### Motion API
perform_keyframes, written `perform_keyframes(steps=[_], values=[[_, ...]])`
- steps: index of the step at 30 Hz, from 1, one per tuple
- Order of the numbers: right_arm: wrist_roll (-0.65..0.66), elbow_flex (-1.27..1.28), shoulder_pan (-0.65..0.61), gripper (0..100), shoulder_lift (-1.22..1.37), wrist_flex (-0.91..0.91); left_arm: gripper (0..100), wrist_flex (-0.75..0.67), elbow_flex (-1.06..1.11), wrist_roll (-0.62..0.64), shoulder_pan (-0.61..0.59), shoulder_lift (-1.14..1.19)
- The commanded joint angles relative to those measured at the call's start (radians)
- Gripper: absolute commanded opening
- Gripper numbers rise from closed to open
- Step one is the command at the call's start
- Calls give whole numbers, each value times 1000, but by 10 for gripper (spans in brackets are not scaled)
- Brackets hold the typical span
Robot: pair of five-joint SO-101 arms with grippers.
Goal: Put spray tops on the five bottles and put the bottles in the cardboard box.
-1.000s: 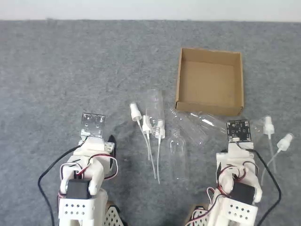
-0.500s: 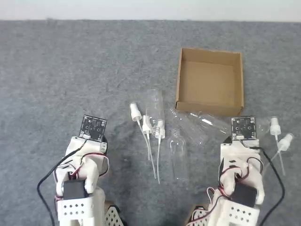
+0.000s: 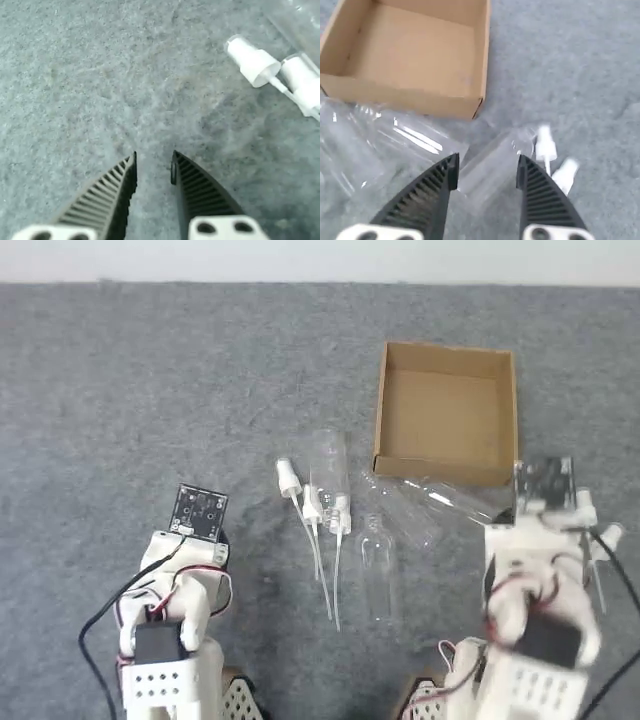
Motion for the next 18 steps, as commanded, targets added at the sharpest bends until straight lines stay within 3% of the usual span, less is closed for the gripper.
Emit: perform_keyframes(steps=[1, 5, 11, 18], values=[[-46, -193, 1, 149, 321, 5, 102, 5, -10, -9, -3, -9], [-147, -330, 48, 170, 578, 4, 102, 5, -10, -9, -3, -9], [-284, -425, 102, 312, 837, -7, 102, 5, -10, -9, -3, -9], [-466, -440, 104, 317, 1020, -127, 102, 5, -10, -9, -3, -9]])
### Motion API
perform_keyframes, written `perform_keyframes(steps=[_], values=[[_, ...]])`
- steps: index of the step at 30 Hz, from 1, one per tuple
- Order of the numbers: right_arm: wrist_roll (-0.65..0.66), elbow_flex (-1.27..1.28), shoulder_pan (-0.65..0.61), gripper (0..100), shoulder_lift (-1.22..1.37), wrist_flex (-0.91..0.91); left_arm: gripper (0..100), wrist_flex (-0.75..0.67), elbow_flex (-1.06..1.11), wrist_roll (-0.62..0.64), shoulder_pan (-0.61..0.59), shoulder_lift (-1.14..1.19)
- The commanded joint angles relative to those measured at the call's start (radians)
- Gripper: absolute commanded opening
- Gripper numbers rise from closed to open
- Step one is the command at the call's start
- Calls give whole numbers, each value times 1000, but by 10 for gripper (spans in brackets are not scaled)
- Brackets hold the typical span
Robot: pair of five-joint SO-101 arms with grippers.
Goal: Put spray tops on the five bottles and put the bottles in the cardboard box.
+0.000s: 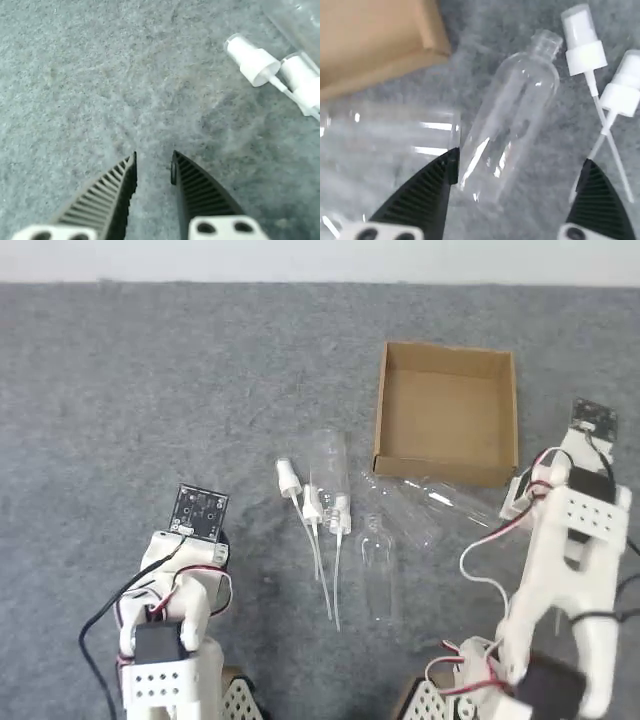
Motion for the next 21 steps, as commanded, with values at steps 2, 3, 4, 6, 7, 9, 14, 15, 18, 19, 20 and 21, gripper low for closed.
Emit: perform_keyframes(steps=[2, 3, 4, 6, 7, 9, 14, 15, 18, 19, 20, 21], values=[[-86, -52, 15, 297, 71, -113, 102, 3, -10, -9, -3, -9], [-94, -52, 15, 284, 93, -133, 102, 3, -10, -9, -3, -9], [-100, -52, 16, 270, 116, -153, 102, 3, -10, -9, -3, -9], [-107, -48, 16, 239, 156, -196, 102, 5, -10, -9, -3, -9], [-107, -48, 16, 225, 177, -213, 102, 5, -10, -9, -3, -9], [-101, -48, 16, 203, 216, -234, 102, 5, -10, -9, -3, -9], [-40, -49, 39, 151, 252, -245, 102, 5, -10, -9, -3, -9], [8, -54, 51, 133, 246, -242, 102, 5, -10, -9, -3, -9], [207, -55, 96, 73, 200, -242, 102, 5, -10, -9, -3, -9], [292, -55, 108, 55, 176, -236, 102, 5, -10, -9, -3, -9], [361, -55, 119, 43, 147, -222, 102, 5, -10, -9, -3, -9], [425, -58, 131, 34, 114, -202, 102, 5, -10, -9, -3, -9]])
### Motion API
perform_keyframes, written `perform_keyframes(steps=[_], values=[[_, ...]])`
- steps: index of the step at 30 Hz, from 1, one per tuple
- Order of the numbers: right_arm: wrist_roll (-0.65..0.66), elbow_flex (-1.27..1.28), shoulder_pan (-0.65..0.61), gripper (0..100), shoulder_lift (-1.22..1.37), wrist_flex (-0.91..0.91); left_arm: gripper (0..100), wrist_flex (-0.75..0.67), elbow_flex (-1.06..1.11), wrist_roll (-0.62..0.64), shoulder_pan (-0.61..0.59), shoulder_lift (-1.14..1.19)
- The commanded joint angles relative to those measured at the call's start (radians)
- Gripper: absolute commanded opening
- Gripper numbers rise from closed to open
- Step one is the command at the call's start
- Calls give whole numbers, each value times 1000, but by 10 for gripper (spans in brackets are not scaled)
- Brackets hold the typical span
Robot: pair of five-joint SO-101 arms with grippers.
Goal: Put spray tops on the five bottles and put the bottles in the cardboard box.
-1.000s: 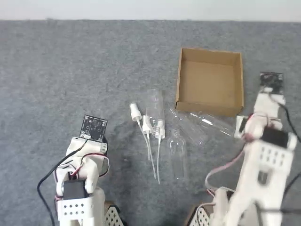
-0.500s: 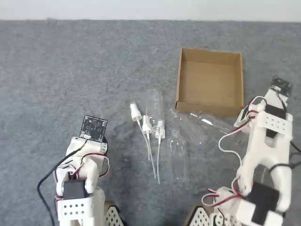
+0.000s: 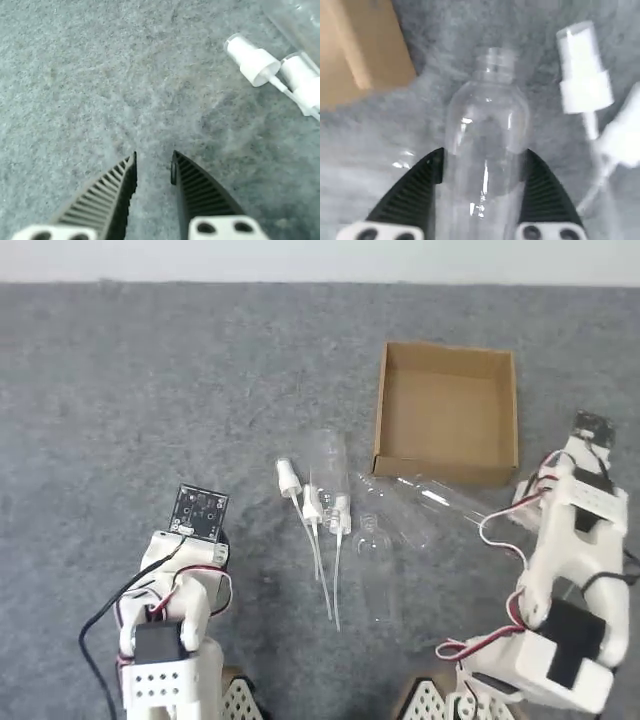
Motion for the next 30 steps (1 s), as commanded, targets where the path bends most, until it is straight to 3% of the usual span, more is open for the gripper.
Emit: perform_keyframes(steps=[1, 10, 14, 18, 23, 30], values=[[256, -64, 53, 28, -157, 53, 102, 5, -10, -9, -3, -9], [621, -249, 286, 24, -309, 236, 100, 5, -10, -9, -3, -6], [692, -310, 441, 22, -213, 171, 101, 5, -10, -14, -3, -6], [733, -353, 504, 20, -59, 131, 101, 5, -10, -14, -3, -6], [707, -419, 437, 20, 28, 225, 101, 5, -10, -14, -3, -6], [459, -459, 134, 24, 31, 344, 101, 5, -10, -14, -3, -6]])
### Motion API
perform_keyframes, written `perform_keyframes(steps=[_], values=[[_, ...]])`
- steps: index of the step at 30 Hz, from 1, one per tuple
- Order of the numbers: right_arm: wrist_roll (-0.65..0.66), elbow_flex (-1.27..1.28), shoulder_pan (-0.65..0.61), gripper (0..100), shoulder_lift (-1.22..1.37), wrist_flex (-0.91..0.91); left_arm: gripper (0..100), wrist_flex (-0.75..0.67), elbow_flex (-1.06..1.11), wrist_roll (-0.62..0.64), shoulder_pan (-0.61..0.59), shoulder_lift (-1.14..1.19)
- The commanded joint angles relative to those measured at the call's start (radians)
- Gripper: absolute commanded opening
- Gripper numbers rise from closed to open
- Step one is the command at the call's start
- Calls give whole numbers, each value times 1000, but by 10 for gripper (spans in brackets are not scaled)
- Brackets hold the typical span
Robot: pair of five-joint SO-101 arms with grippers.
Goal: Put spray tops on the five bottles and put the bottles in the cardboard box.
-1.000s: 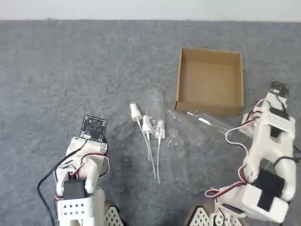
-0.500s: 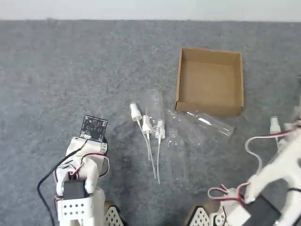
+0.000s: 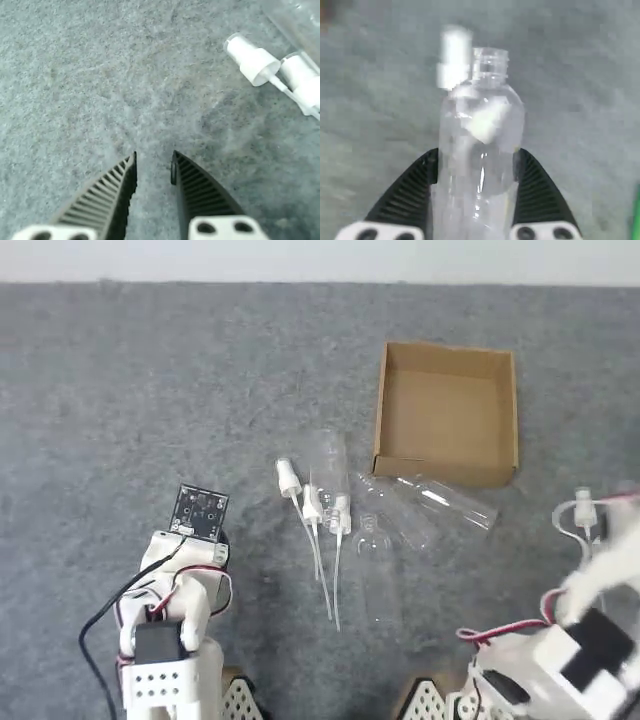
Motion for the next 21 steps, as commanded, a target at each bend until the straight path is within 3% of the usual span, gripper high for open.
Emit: perform_keyframes(steps=[1, 6, 12, 21], values=[[-146, -57, -163, 24, -13, 16, 101, 5, -10, -11, -5, -6], [-275, -14, -288, 24, 28, -39, 100, 5, -10, -11, -5, -6], [-336, 34, -305, 32, 108, -128, 100, 9, -10, -11, -5, -6], [-331, 29, -302, 216, 119, -116, 101, 18, -10, -11, -5, -9]])
